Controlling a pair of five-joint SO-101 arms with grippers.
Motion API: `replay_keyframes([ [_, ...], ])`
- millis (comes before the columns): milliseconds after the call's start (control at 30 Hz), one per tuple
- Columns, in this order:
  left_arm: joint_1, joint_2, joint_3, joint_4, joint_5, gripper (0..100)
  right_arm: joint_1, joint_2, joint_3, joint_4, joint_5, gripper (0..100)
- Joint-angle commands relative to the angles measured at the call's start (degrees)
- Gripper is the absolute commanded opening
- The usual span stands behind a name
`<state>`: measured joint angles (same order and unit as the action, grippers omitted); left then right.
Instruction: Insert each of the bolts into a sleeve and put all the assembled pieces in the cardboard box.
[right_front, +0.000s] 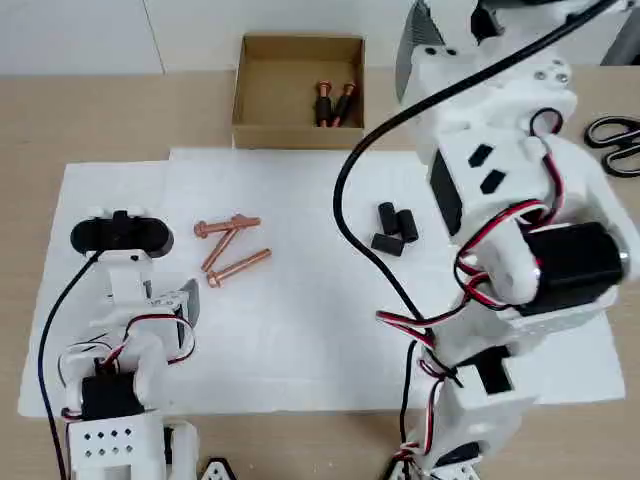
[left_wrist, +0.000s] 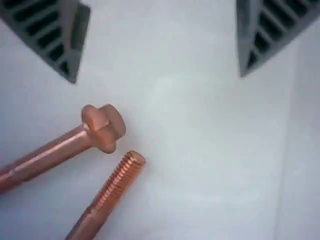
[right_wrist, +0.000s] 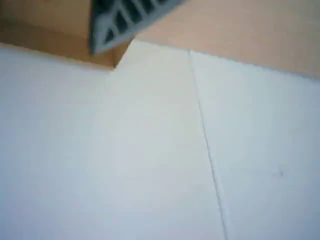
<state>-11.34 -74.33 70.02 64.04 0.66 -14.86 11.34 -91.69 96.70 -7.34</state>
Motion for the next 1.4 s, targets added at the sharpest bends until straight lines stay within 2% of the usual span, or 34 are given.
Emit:
replay_keyframes([
  [0,-0.3,-0.9,-0.6,0.2,-0.2,20,-0.7,-3.7,11.1,0.6,5.4,19.4],
  [300,-0.3,-0.9,-0.5,0.2,-0.2,20,0.9,-19.6,58.4,-0.6,8.7,19.4],
  [533,-0.2,-0.9,-0.2,0.2,-0.1,20,10.3,-15.3,76.5,-14.9,8.4,19.4],
  [933,-0.2,-0.8,-0.2,0.2,-0.1,20,10.9,5.8,78.7,-24.5,9.0,19.3],
  [1367,-0.2,-0.8,-0.2,0.2,-0.1,20,10.9,13.4,78.7,-27.2,9.1,19.3],
])
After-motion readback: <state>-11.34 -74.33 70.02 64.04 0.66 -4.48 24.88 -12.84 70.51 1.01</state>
